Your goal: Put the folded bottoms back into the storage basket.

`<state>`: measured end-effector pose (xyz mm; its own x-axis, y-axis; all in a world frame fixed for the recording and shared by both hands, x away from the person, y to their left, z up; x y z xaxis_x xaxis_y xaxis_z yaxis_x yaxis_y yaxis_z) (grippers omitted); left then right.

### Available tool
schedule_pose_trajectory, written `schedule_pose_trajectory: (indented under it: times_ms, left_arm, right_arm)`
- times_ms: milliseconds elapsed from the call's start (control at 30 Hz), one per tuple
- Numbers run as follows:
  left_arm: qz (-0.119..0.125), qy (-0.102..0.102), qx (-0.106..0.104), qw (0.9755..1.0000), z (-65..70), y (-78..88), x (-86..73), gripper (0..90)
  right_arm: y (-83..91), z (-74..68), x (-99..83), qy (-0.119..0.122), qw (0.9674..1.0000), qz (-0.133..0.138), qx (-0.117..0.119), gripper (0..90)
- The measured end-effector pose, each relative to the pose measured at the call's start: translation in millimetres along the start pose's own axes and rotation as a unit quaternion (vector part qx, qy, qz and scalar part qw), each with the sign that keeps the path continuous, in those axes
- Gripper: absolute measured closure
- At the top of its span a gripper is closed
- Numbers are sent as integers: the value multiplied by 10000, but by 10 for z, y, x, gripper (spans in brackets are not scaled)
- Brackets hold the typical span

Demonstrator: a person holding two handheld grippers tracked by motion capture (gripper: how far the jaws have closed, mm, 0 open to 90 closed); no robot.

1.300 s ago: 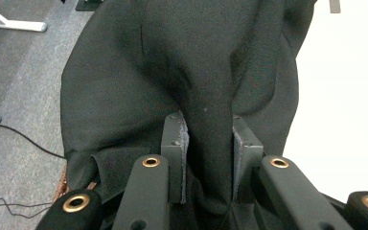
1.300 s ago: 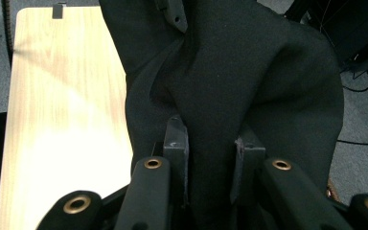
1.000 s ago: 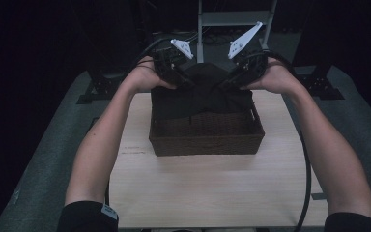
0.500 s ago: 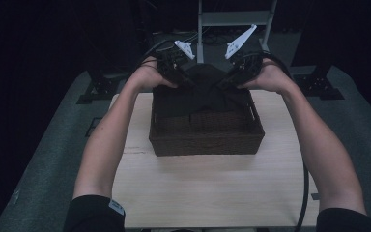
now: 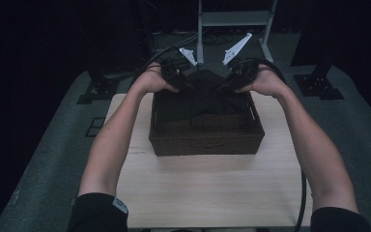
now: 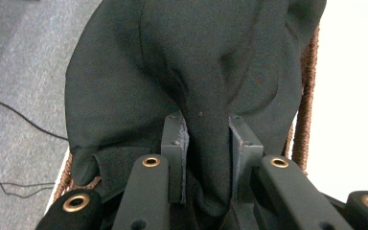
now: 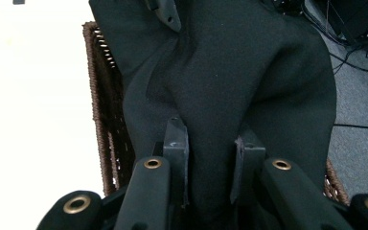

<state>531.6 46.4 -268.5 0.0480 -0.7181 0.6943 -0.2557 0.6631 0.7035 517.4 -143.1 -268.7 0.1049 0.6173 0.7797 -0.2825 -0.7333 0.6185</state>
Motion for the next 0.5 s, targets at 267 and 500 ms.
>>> schedule_pose_trajectory:
  times_ms: [267, 500]
  left_arm:
    - [88, 31, 17, 10000, -2, -76, -40, 724]
    - [-7, 92, -7, 10000, 4, -155, -119, 724]
  right_arm:
    - [-25, 30, -48, -7, 10000, -71, -1, 722]
    - [-113, 38, -109, -32, 9999, -160, 11, 721]
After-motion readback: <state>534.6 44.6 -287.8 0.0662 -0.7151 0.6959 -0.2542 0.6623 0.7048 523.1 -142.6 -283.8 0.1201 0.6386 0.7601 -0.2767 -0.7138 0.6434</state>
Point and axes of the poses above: each handheld gripper's, and its own axes: y roughly backward along the jaws, x roughly out of its top, z roughly to its right, the point moved 4 cm from there along -y, roughly forward along the jaws, and after that the axes turned 12 degrees about z, right-handed, at the moved point
